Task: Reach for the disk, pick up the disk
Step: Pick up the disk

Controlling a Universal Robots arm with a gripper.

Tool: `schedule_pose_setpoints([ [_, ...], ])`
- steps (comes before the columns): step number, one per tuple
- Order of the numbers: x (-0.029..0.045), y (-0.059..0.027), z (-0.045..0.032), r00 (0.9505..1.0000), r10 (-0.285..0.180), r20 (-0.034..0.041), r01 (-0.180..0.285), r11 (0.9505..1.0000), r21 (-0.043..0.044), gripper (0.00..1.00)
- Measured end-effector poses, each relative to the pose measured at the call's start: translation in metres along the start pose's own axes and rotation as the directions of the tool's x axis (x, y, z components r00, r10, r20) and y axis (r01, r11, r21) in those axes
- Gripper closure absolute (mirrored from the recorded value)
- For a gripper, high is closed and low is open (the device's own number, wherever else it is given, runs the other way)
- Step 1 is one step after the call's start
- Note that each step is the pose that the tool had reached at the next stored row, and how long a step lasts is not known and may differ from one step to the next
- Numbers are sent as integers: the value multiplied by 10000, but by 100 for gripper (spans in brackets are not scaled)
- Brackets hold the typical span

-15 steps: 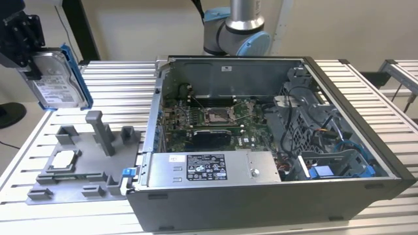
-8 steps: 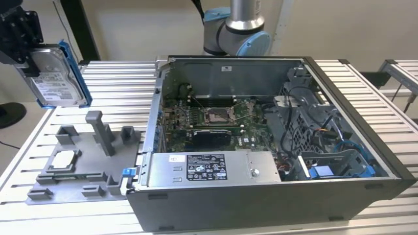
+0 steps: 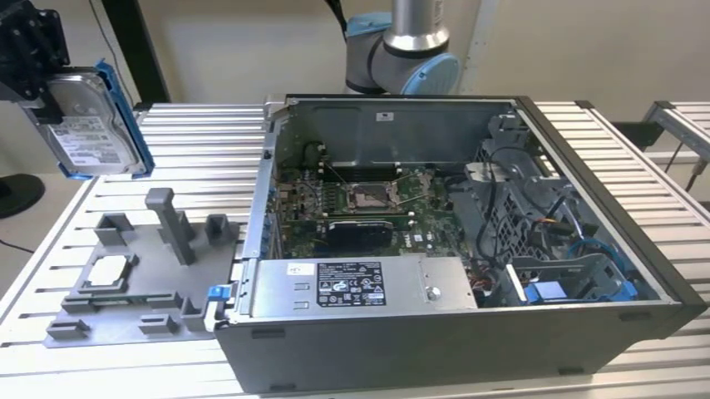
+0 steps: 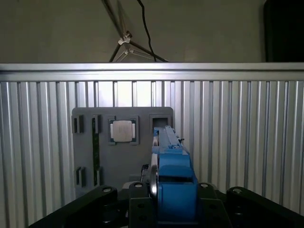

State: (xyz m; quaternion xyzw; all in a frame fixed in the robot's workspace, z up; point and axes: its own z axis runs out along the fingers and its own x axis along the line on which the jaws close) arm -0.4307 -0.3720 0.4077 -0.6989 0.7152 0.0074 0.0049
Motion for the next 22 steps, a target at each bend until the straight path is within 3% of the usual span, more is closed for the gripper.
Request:
schedule_pose_setpoints([
  [22, -4, 1, -218, 10000, 1, -35, -1, 10000, 1, 100],
])
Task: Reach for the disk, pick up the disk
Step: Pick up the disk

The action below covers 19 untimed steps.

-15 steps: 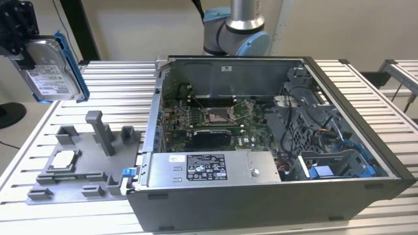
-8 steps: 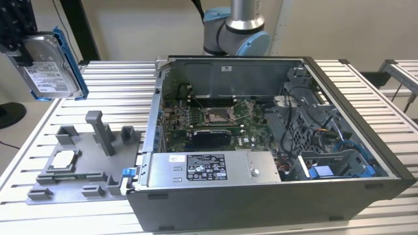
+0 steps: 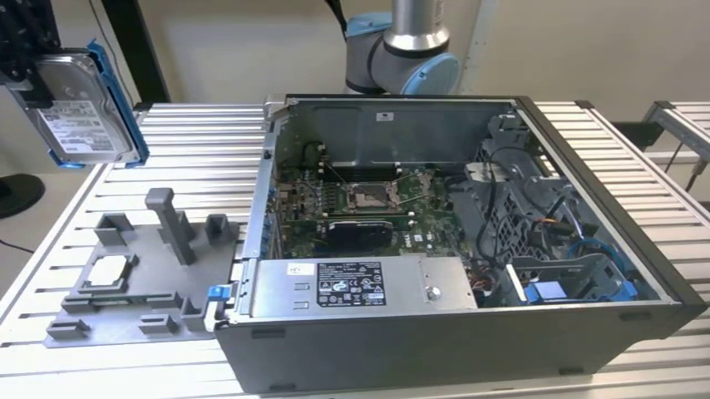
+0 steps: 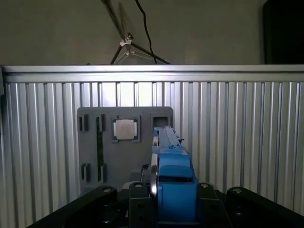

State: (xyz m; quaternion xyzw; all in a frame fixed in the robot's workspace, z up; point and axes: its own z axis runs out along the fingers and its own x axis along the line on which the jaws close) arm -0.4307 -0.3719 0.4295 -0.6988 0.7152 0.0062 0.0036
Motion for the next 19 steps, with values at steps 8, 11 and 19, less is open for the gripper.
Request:
schedule_pose_setpoints([
  [8, -2, 1, -154, 10000, 0, -2, 0, 10000, 1, 100],
  [11, -3, 1, -209, 10000, 0, -4, 0, 10000, 0, 100],
  [19, -5, 2, -360, 10000, 0, -16, 0, 10000, 1, 100],
])
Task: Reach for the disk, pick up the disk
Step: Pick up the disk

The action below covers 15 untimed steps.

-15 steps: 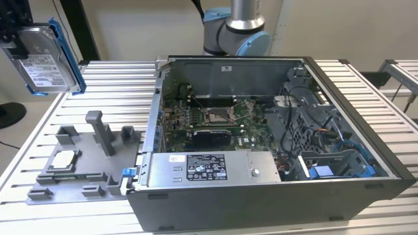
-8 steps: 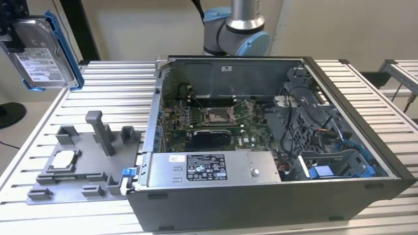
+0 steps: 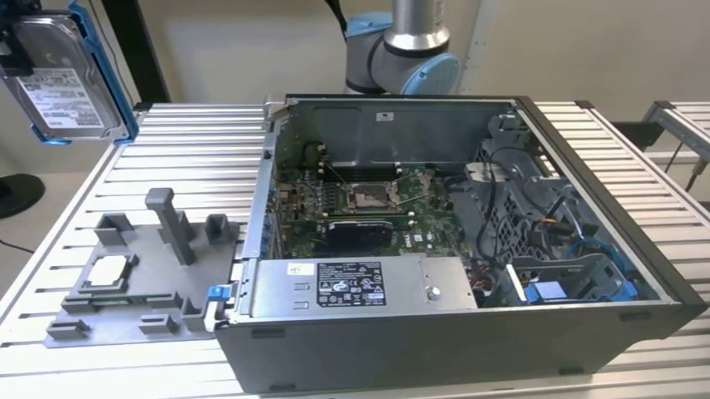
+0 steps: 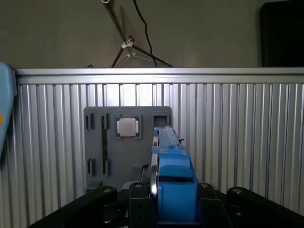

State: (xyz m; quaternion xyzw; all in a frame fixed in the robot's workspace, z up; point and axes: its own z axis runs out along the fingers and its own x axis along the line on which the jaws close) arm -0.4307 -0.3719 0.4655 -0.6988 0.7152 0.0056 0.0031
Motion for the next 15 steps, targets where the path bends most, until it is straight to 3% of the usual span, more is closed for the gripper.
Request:
schedule_pose_setpoints([
  [15, -3, 1, -263, 10000, 0, -45, 0, 10000, 1, 100],
])
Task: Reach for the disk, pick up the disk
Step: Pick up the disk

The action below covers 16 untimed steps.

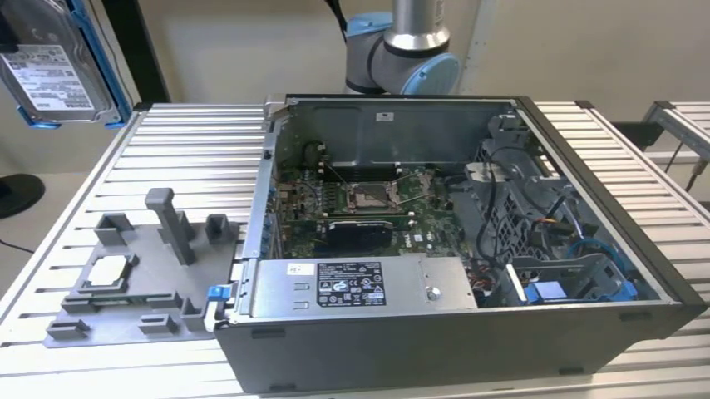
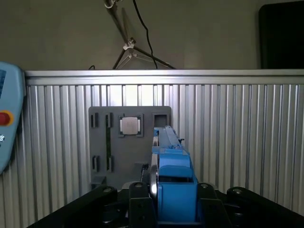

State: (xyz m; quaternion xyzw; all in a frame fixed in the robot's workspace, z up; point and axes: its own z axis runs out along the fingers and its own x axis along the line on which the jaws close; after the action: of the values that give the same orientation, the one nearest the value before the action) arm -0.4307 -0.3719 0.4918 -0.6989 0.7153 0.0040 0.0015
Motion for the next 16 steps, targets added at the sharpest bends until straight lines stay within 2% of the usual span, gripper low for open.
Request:
schedule_pose_setpoints([
  [11, -1, 0, -130, 10000, 0, -34, 0, 10000, 1, 100],
  [16, -2, 1, -132, 10000, 0, -40, 0, 10000, -3, 100],
])
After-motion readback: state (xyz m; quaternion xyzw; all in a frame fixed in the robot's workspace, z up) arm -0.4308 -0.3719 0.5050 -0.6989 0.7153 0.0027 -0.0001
